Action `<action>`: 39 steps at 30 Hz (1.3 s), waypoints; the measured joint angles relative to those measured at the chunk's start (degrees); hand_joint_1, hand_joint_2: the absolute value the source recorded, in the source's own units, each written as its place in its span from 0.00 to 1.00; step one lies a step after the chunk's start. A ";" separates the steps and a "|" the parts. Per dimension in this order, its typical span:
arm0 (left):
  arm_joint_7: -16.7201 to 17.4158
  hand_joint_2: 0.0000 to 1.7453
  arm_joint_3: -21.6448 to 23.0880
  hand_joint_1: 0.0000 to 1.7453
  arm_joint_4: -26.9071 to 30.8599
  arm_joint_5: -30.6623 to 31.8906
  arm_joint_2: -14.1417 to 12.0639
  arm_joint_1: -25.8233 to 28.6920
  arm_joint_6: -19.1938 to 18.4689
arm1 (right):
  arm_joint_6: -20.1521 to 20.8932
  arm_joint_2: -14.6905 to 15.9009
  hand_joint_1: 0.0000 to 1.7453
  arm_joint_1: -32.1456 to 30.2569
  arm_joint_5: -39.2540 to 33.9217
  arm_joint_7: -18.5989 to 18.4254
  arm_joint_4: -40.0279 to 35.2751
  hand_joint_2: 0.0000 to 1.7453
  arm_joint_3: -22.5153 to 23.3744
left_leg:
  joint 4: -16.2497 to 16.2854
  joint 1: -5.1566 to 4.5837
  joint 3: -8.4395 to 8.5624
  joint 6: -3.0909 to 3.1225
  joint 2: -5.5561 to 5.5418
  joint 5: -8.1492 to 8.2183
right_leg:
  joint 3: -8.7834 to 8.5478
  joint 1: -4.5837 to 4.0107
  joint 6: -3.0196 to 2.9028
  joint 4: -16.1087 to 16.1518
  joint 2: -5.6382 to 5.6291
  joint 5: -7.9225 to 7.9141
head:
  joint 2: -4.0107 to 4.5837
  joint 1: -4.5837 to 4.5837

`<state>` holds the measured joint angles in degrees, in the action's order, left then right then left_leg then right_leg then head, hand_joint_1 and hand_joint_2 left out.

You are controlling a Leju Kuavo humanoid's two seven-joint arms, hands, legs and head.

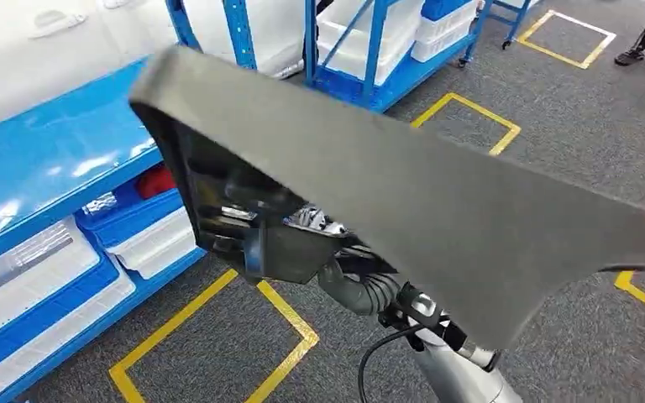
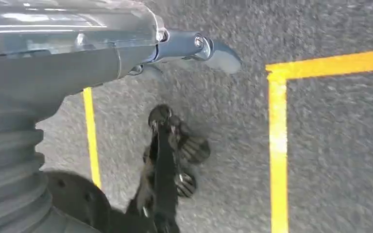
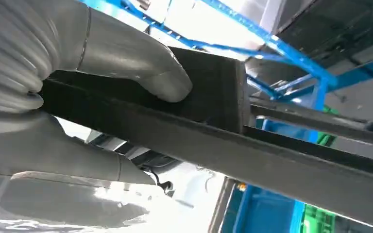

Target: Take the parts from the cabinet and place them on the table.

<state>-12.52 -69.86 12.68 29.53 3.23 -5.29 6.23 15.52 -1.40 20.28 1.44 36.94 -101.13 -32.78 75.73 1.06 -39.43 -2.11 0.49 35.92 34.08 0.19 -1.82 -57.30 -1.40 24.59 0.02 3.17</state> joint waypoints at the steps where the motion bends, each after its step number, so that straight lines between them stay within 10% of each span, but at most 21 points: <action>1: 0.33 1.00 -0.11 0.00 0.00 0.00 -0.02 0.08 0.28 | 0.00 0.00 1.00 -0.40 0.26 0.00 0.00 1.00 0.13 | -0.23 0.05 -0.19 -0.07 0.00 -1.11 | -0.04 0.04 0.02 -0.07 -0.72 0.02 | 0.00 0.00; 4: 0.50 1.00 -0.13 0.00 0.00 -0.07 -0.33 0.03 0.39 | 0.02 0.00 1.00 -0.62 0.41 -0.02 0.00 1.00 0.42 | -13.79 0.66 5.58 -0.25 -1.46 -9.38 | -0.05 0.35 0.69 -0.99 -2.94 0.46 | 0.00 0.00; 5: 0.81 1.00 -0.19 0.00 0.00 -0.09 -0.37 0.05 0.61 | 0.07 0.00 1.00 -0.72 0.44 0.00 0.00 1.00 0.52 | -16.17 0.94 6.87 -0.15 -4.19 -8.83 | 0.20 0.32 1.14 -1.41 -3.51 0.74 | 0.00 0.00; 6: 1.05 1.00 -0.24 0.00 0.00 0.02 -0.39 0.03 0.81 | 0.22 0.00 1.00 -0.76 0.48 -0.02 -0.02 1.00 0.70 | -17.13 0.83 7.21 0.23 -4.62 -8.60 | 0.71 0.19 1.48 -2.09 -4.13 0.86 | 0.00 0.00; 9: 1.75 1.00 -0.50 0.00 0.00 0.00 -0.50 -0.04 1.75 | 0.46 0.07 1.00 -1.85 0.59 0.04 -0.02 1.00 1.16 | -16.75 0.19 7.09 1.42 -3.18 -8.80 | 1.03 0.56 2.64 -1.38 -5.52 0.21 | 0.00 0.00; 10: 1.90 1.00 -0.52 0.00 0.00 -0.13 -0.39 -0.11 1.75 | 0.46 0.11 1.00 -2.30 0.59 0.18 -0.02 1.00 1.38 | -17.31 0.78 7.21 2.03 -2.42 -9.18 | 1.14 0.59 2.92 -1.79 -4.86 0.50 | 0.00 0.00; 12: 2.32 1.00 -0.52 0.00 0.00 -0.11 -0.44 0.04 1.75 | 0.44 0.26 1.00 -2.54 0.59 0.37 -0.02 1.00 1.68 | -17.50 0.50 7.32 2.82 -1.21 -9.22 | 3.24 0.27 3.35 -6.38 0.12 3.52 | 0.00 0.00; 14: 2.45 1.00 -0.52 0.00 0.00 -0.11 -0.44 0.38 1.72 | 0.46 0.37 1.00 -2.84 0.52 0.66 0.18 1.00 1.77 | -17.47 0.21 7.27 2.96 0.21 -9.14 | 7.61 0.52 3.60 -15.22 0.80 7.47 | 0.00 -0.02; 16: 2.45 1.00 -0.52 0.00 0.00 -0.11 -0.44 0.41 1.48 | 0.59 0.61 1.00 -3.28 0.52 0.81 0.61 1.00 1.77 | -17.45 0.08 7.29 3.06 1.61 -9.04 | 9.73 0.58 3.62 -19.16 0.86 7.84 | 0.00 0.00; 19: 2.21 1.00 -0.52 0.00 0.00 -0.11 -0.35 0.19 1.48 | 0.87 0.66 1.00 -3.27 0.11 0.77 1.09 1.00 1.77 | -17.48 -0.06 7.72 2.83 3.30 -8.73 | 3.17 0.35 2.79 -6.73 2.18 1.22 | 0.00 0.00; 21: 2.07 1.00 -0.55 0.00 0.00 -0.11 -0.26 0.17 1.77 | 1.07 0.66 1.00 -2.96 -0.26 0.72 1.51 1.00 1.73 | -17.43 -0.51 7.91 2.29 4.11 -8.42 | 0.47 -0.72 1.82 -1.43 5.14 0.89 | 0.00 -0.02; 25: 1.79 1.00 -0.66 0.00 0.00 -0.15 -0.20 -0.16 2.64 | 1.66 0.66 1.00 -2.39 -0.88 0.66 2.41 1.00 1.68 | -18.11 -0.72 8.69 1.05 5.96 -8.32 | 0.61 -0.44 0.67 -0.59 2.66 0.36 | 0.00 0.00; 27: 1.75 1.00 -0.79 0.00 0.00 -0.11 -0.09 -0.11 2.88 | 1.81 0.48 1.00 -1.85 -1.18 0.57 2.95 1.00 1.44 | -14.67 -0.22 7.19 0.65 1.50 -5.71 | 0.12 -0.02 0.04 0.08 1.92 -0.13 | 0.00 0.00; 29: 1.75 1.00 -1.11 0.00 0.00 -0.02 -0.04 0.21 3.26 | 1.79 0.24 1.00 -1.61 -1.40 0.53 3.61 1.00 1.03 | -5.47 -0.19 2.82 0.35 0.06 -1.38 | 0.17 -0.06 -0.14 0.08 0.67 -0.14 | 0.00 0.00; 31: 1.77 1.00 -1.33 0.00 0.00 -0.04 -0.04 0.45 3.41 | 1.79 0.22 1.00 -1.63 -1.44 0.46 4.31 1.00 0.72 | -0.04 -0.18 -0.20 0.16 -0.04 -0.57 | 0.16 -0.14 -0.16 -0.03 -0.75 -0.12 | 0.00 0.00; 34: 1.68 1.00 -1.66 0.00 0.00 -0.09 0.00 0.37 3.45 | 1.73 0.00 1.00 -1.58 -1.47 0.35 4.81 1.00 0.61 | -10.41 0.06 4.06 0.18 -0.60 -7.58 | 0.01 0.02 0.15 -0.48 -2.89 0.08 | 0.00 0.00; 35: 1.51 1.00 -1.81 0.00 0.00 -0.09 0.00 0.45 3.36 | 1.68 -0.07 1.00 -1.56 -1.51 0.31 4.83 1.00 0.59 | -15.65 0.41 6.38 0.20 -2.78 -9.87 | 0.15 0.06 0.48 -0.88 -3.56 0.30 | 0.00 0.00; 36: 1.29 1.00 -2.01 0.00 0.00 -0.09 0.02 0.44 3.21 | 1.64 -0.04 1.00 -1.44 -1.64 0.33 4.87 1.00 0.57 | -17.06 0.62 6.83 0.35 -5.83 -8.84 | 0.71 -0.25 0.86 -1.52 -4.17 0.49 | 0.00 0.00; 39: 0.83 1.00 -2.05 0.00 0.00 0.00 0.04 0.41 2.86 | 1.05 -0.04 1.00 -1.43 -1.68 0.18 4.90 1.00 0.48 | -16.88 0.11 6.79 1.42 -4.15 -9.05 | 1.35 0.20 1.98 -1.31 -5.93 -0.07 | 0.00 0.00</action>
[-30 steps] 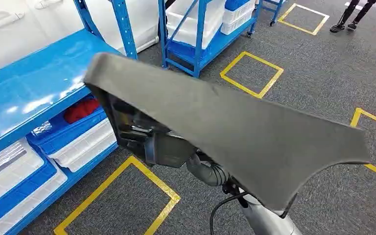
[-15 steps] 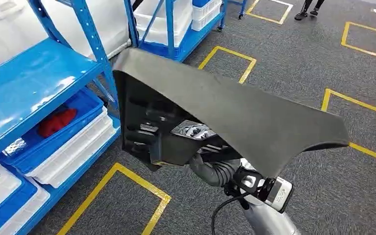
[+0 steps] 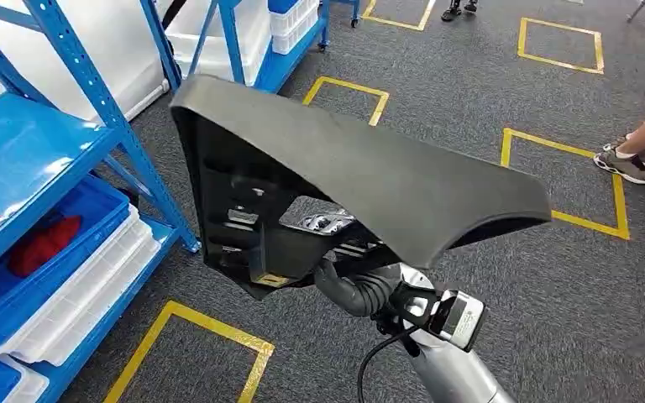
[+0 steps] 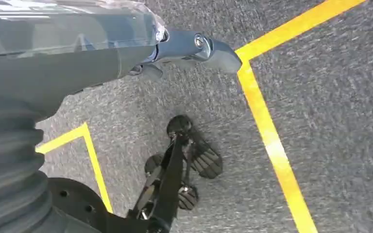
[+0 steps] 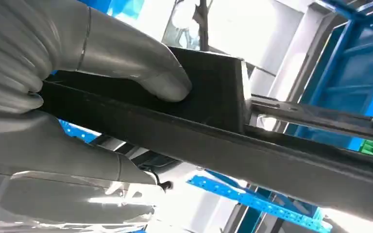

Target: Take the parts from the cabinet and place them on the table.

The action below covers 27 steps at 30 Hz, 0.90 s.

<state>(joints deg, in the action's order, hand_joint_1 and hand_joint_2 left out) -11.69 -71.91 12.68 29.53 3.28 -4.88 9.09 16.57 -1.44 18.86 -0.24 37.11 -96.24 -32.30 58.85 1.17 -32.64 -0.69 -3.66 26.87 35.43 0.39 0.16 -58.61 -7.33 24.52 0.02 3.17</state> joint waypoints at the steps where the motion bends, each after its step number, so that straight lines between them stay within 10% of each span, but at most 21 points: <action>1: -0.15 1.00 0.00 0.00 0.00 -0.09 0.14 -0.14 -0.24 | -0.31 0.00 1.00 0.03 0.02 0.00 -0.02 1.00 0.00 | -0.47 0.43 0.19 0.53 0.73 -0.34 | 0.15 -0.07 0.44 0.00 -0.61 -0.06 | 0.00 0.00; 3: -0.28 1.00 0.00 0.00 0.00 -0.09 0.24 -0.28 -0.48 | -0.46 0.02 1.00 0.14 0.09 -0.04 -0.07 1.00 -0.02 | -0.96 0.35 0.55 1.43 2.19 -0.52 | 1.27 -0.33 0.81 -2.84 4.92 1.94 | 0.00 -0.02; 7: -0.26 1.00 0.00 0.00 0.00 -0.09 0.22 -0.06 -0.55 | -0.70 0.04 1.00 -0.20 0.09 0.00 -0.15 1.00 -0.24 | -0.90 -0.06 0.54 1.77 5.29 -0.25 | 9.07 0.26 1.46 -18.17 6.75 7.99 | 0.00 -0.02; 10: -0.20 1.00 0.02 0.00 0.00 -0.09 0.22 -0.31 -0.59 | -0.86 0.04 1.00 -0.28 0.09 -0.02 -0.37 1.00 -0.28 | -0.91 -0.10 1.01 1.54 7.23 0.11 | 3.85 0.30 1.10 -8.32 7.56 2.15 | 0.00 -0.02; 12: -0.17 1.00 0.00 0.00 0.00 -0.09 0.26 -0.41 -0.59 | -0.96 0.04 1.00 -0.15 0.09 -0.02 -0.90 1.00 -0.28 | -0.94 -0.29 1.49 1.06 8.15 0.47 | -0.76 -0.66 -0.02 0.18 12.07 0.91 | 0.00 -0.02; 16: -0.09 1.00 0.02 0.00 0.00 -0.09 0.28 -0.54 -0.59 | -1.10 0.11 1.00 -0.21 0.04 -0.02 -1.12 1.00 -0.22 | -1.41 -0.59 2.09 -0.21 10.13 0.75 | -0.38 -1.03 -0.91 0.46 9.48 0.48 | 0.00 -0.02; 19: 0.13 1.00 0.02 0.00 0.00 -0.11 0.31 -0.55 -0.61 | -1.12 0.09 1.00 -0.12 0.00 -0.02 -1.33 1.00 -0.22 | 4.14 -0.21 -0.08 -0.67 5.35 4.64 | -1.13 -0.20 -1.97 1.62 7.91 -0.22 | 0.00 0.00; 22: 0.24 1.00 0.04 0.00 0.00 0.00 0.31 -0.16 -0.61 | -1.10 0.07 1.00 -0.45 0.02 -0.02 -1.31 1.00 -0.22 | 16.79 -0.21 -6.55 -1.05 4.11 9.16 | -1.14 -0.33 -2.09 1.55 5.66 -0.17 | 0.00 0.00; 25: 0.26 1.00 0.02 0.00 0.00 -0.07 0.28 -0.25 -0.63 | -1.12 0.07 1.00 -0.52 0.02 0.00 -1.31 1.00 -0.22 | 9.49 0.04 -4.05 -1.12 3.91 3.04 | -1.38 -0.12 -1.80 1.18 3.36 0.02 | 0.00 0.00; 27: 0.28 1.00 0.04 0.00 0.00 -0.07 0.28 -0.27 -0.70 | -1.12 0.07 1.00 -0.51 0.00 0.00 -1.31 1.00 -0.22 | 0.47 0.72 -0.22 -1.13 0.01 -0.49 | -1.17 0.02 -1.11 0.36 2.06 0.52 | 0.00 0.00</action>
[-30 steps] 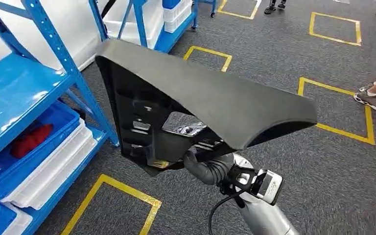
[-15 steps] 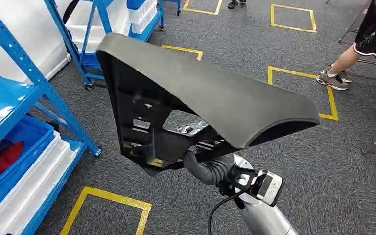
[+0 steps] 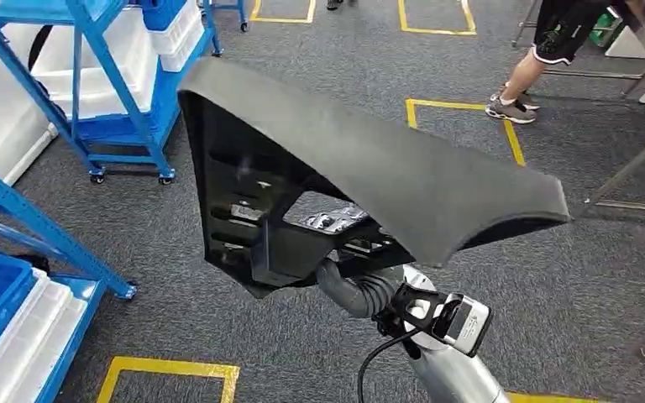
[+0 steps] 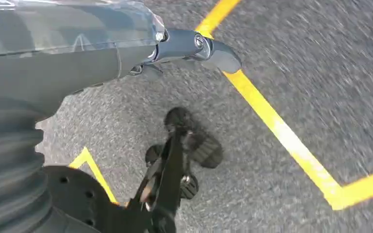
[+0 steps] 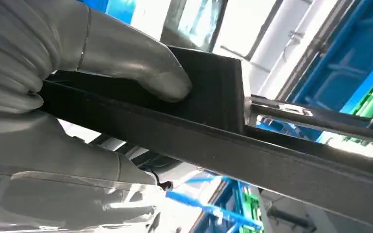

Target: Take the parts from the cabinet and place them on the table.

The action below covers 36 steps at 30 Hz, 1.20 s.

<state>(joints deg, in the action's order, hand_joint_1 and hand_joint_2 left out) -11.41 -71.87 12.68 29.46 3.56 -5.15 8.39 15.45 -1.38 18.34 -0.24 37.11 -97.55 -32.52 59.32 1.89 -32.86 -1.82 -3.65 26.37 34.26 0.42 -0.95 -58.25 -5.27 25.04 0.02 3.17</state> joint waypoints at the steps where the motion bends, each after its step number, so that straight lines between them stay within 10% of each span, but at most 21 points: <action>1: 0.02 1.00 0.02 0.00 0.00 0.02 0.00 -0.02 -0.02 | 0.00 0.00 1.00 0.05 0.00 0.00 -0.02 1.00 0.00 | -0.77 -0.14 0.32 0.19 -0.51 0.55 | 0.53 -0.24 0.37 -0.76 -0.73 0.21 | 0.00 -0.02; 5: 0.04 1.00 0.02 0.00 0.00 -0.02 0.02 -0.35 -0.09 | -0.02 0.02 1.00 -0.15 -0.02 0.00 -0.24 1.00 0.15 | -1.10 -0.18 0.47 1.89 1.71 0.00 | 1.02 0.29 1.91 -0.36 -2.50 -0.21 | 0.00 0.00; 8: -0.11 1.00 0.02 0.00 0.00 -0.02 0.04 -0.31 -0.24 | -0.13 0.09 1.00 -0.09 -0.02 0.00 -0.68 1.00 0.33 | -1.41 -0.64 0.75 2.77 3.67 -0.05 | 5.31 0.05 2.40 -9.37 4.06 4.92 | 0.00 -0.02; 11: -0.17 1.00 0.02 0.00 0.00 -0.02 0.00 -0.17 -0.35 | -0.24 0.17 1.00 -0.59 0.07 -0.20 -0.74 1.00 0.42 | -1.38 -0.99 0.75 2.92 5.83 0.17 | 10.15 0.32 2.54 -18.52 4.74 7.49 | 0.00 -0.02; 14: -0.35 1.00 0.04 0.00 0.00 -0.02 0.00 -0.33 -0.55 | -0.28 0.22 1.00 -0.66 0.22 -0.33 -1.01 1.00 0.55 | -1.41 -1.19 1.28 2.71 7.62 0.56 | 3.54 0.09 1.72 -6.09 6.00 0.89 | 0.00 -0.02; 16: -0.79 1.00 0.07 0.00 0.00 -0.02 0.13 -0.36 -0.74 | -0.37 0.24 1.00 -0.62 0.24 -0.33 -1.53 1.00 0.63 | -1.40 -1.57 1.61 2.20 8.45 0.93 | 0.37 -0.93 0.69 -0.32 9.34 0.39 | 0.00 0.00; 20: -0.92 1.00 0.11 0.00 0.00 -0.04 0.13 -0.64 -0.87 | -0.72 0.55 1.00 -0.87 0.28 -0.28 -2.14 1.00 0.81 | -1.94 -1.49 2.34 0.84 10.41 1.22 | 0.38 -1.12 -0.20 0.78 6.64 -0.13 | 0.00 0.00; 23: -0.66 1.00 0.13 0.00 0.00 -0.04 0.09 -0.55 -0.79 | -0.85 0.55 1.00 -0.85 0.24 -0.22 -2.43 1.00 0.81 | 5.49 -1.08 -0.86 0.56 4.67 5.79 | -0.34 -0.40 -0.88 1.63 5.26 -0.61 | 0.00 0.00; 26: -0.39 1.00 0.13 0.00 0.00 0.02 0.00 -0.05 -0.59 | -0.76 0.57 1.00 -1.34 0.24 -0.22 -2.43 1.00 0.79 | 16.50 -1.08 -6.72 0.22 4.13 9.25 | -0.30 -0.58 -0.99 1.40 3.05 -0.50 | 0.00 0.00; 29: -0.24 1.00 0.13 0.00 0.00 -0.04 -0.11 -0.10 -0.59 | -0.61 0.57 1.00 -1.41 0.17 -0.15 -2.43 1.00 0.79 | 6.13 -0.82 -2.68 0.15 3.59 1.94 | -0.43 -0.33 -0.52 0.67 0.65 -0.07 | 0.00 0.00; 30: -0.24 1.00 0.13 0.00 0.00 -0.04 -0.13 -0.08 -0.59 | -0.59 0.57 1.00 -1.41 0.13 -0.11 -2.43 1.00 0.79 | 1.32 -0.50 -0.57 0.03 1.84 -0.39 | -0.36 -0.23 -0.29 0.22 0.04 0.22 | 0.00 0.00; 31: -0.20 1.00 0.11 0.00 0.00 -0.04 -0.11 -0.11 -0.57 | -0.55 0.57 1.00 -1.41 0.04 -0.02 -2.38 1.00 0.79 | -0.06 -0.31 0.11 0.09 -0.92 0.71 | -0.04 -0.43 0.08 -0.26 -0.51 0.45 | 0.00 0.00; 35: -0.22 1.00 0.09 0.00 0.00 -0.02 -0.17 -0.28 -0.22 | -0.17 0.50 1.00 -1.37 -0.15 0.07 -2.34 1.00 0.79 | -0.67 -0.73 0.35 1.70 0.77 0.39 | 0.88 0.03 1.65 -0.36 -2.80 0.05 | 0.00 0.00; 36: -0.24 1.00 0.09 0.00 0.00 -0.02 -0.13 -0.35 -0.20 | -0.09 0.50 1.00 -1.39 -0.17 0.07 -2.34 1.00 0.81 | -1.16 -0.50 0.63 2.18 1.58 0.09 | 0.93 0.09 1.69 -0.94 -1.07 0.43 | 0.00 0.00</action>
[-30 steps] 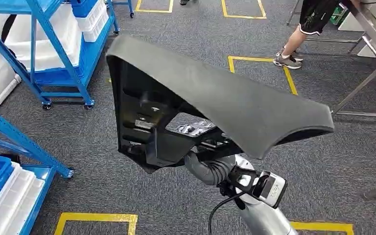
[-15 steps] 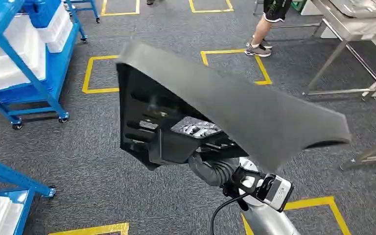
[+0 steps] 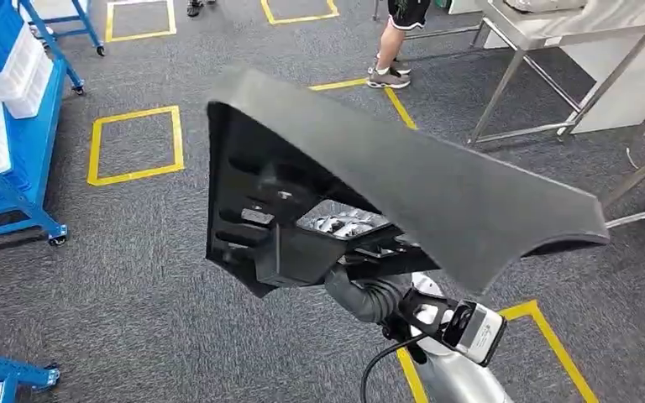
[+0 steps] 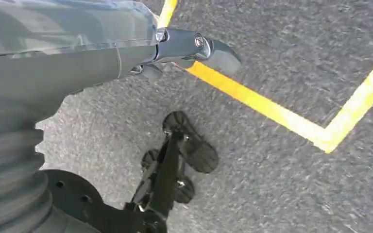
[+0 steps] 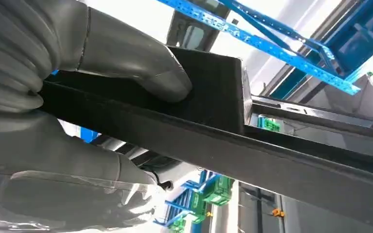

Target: Take the parts from the cabinet and place them on the table.

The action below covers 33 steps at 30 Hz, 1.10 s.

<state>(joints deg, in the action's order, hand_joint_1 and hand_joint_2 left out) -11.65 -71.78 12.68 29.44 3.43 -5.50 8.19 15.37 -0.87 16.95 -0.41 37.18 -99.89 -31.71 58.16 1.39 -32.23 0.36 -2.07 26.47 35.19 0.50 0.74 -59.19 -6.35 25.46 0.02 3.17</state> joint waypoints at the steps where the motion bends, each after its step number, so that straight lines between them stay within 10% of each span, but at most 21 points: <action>1: -0.02 1.00 0.00 0.00 0.00 0.00 -0.02 0.08 0.05 | 0.04 0.00 1.00 0.21 0.00 0.04 0.00 1.00 0.00 | -0.25 -0.11 0.23 0.27 0.56 0.00 | 0.84 -0.35 0.25 -1.83 3.34 1.24 | 0.00 -0.02; 4: -0.09 1.00 0.00 0.00 0.00 0.00 -0.11 0.43 0.15 | 0.07 -0.04 1.00 0.34 -0.05 0.04 0.15 1.00 0.00 | -0.25 -0.56 0.23 0.84 2.87 0.22 | 7.58 0.03 0.88 -14.83 5.75 7.10 | 0.00 -0.02; 6: -0.13 1.00 -0.02 0.00 0.00 0.00 -0.15 0.41 0.15 | 0.07 -0.04 1.00 0.25 -0.02 0.04 0.39 1.00 0.00 | -0.23 -0.73 0.30 0.86 4.24 0.37 | 9.00 0.23 0.95 -17.13 5.81 6.59 | 0.00 -0.02; 9: -0.15 1.00 -0.02 0.00 0.00 0.00 -0.15 0.21 0.11 | 0.06 -0.07 1.00 0.35 -0.05 0.04 0.42 1.00 0.00 | -0.26 -0.86 1.00 0.56 5.96 0.85 | 1.60 -0.11 0.09 -3.21 7.64 -0.35 | 0.00 -0.02; 10: -0.15 1.00 0.00 0.00 0.00 0.00 -0.13 0.21 0.07 | 0.09 -0.07 1.00 0.51 -0.05 0.04 0.42 1.00 0.00 | -0.28 -0.90 1.23 0.32 6.36 1.03 | -0.30 -0.89 -0.64 0.60 11.14 -0.15 | 0.00 -0.02; 15: -0.33 1.00 -0.02 0.00 0.00 0.00 -0.07 0.03 -0.22 | 0.17 -0.11 1.00 0.77 -0.24 0.11 0.46 1.00 0.00 | -0.61 -1.05 1.77 -1.24 8.61 1.88 | -0.78 -0.72 -2.21 2.11 8.10 -0.86 | 0.00 0.00; 18: -0.48 1.00 -0.07 0.00 0.00 0.13 0.04 0.23 -0.26 | 0.50 -0.48 1.00 1.33 -0.61 0.17 0.90 1.00 -0.02 | 9.10 -0.68 -2.39 -1.49 3.02 7.15 | -1.27 -0.75 -2.89 2.56 6.52 -0.97 | 0.00 0.00; 21: -0.55 1.00 -0.13 0.00 0.00 0.09 0.02 0.58 -0.19 | 0.98 -0.52 1.00 1.31 -0.77 0.24 1.53 1.00 -0.09 | 17.43 -0.64 -7.40 -1.91 2.55 8.70 | -1.25 -0.79 -2.90 2.27 4.10 -0.86 | 0.00 0.00; 24: -0.72 1.00 -0.15 0.00 0.00 0.04 0.00 0.47 -0.17 | 0.96 -0.57 1.00 1.52 -1.14 0.50 2.06 1.00 -0.26 | 4.93 -0.18 -2.43 -2.12 1.41 0.53 | -1.44 -0.45 -2.24 1.40 1.81 -0.28 | 0.00 0.00; 26: -0.81 1.00 -0.24 0.00 0.00 0.04 0.00 0.50 -0.15 | 0.96 -0.59 1.00 1.86 -1.40 0.65 2.34 1.00 -0.37 | 0.80 0.17 -0.65 -2.07 -2.16 0.66 | -0.83 -0.71 -1.57 0.31 0.96 0.24 | 0.00 -0.02; 30: -1.05 1.00 -0.37 0.00 0.00 0.02 0.00 0.27 -0.02 | 0.92 -0.66 1.00 2.02 -1.51 0.59 2.71 1.00 -0.57 | 0.28 -0.02 -0.54 -0.44 -0.14 0.00 | -0.02 -0.28 -0.15 0.37 -1.11 -0.15 | 0.00 0.00; 33: -1.18 1.00 -0.44 0.00 0.00 0.02 0.00 0.28 -0.09 | 0.87 -0.74 1.00 2.55 -1.40 0.55 2.99 1.00 -0.92 | -0.14 -0.30 -0.20 0.51 1.70 -0.13 | 3.47 -0.32 0.39 -7.06 5.17 4.09 | 0.00 -0.02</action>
<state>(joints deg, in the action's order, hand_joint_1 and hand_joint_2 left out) -12.83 -72.22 12.68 29.46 3.43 -5.22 8.11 16.24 -1.62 19.51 -1.81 37.73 -96.89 -32.63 58.02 1.09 -32.43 0.86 -0.37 26.34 38.66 0.18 1.13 -66.25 -1.18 29.55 0.02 3.15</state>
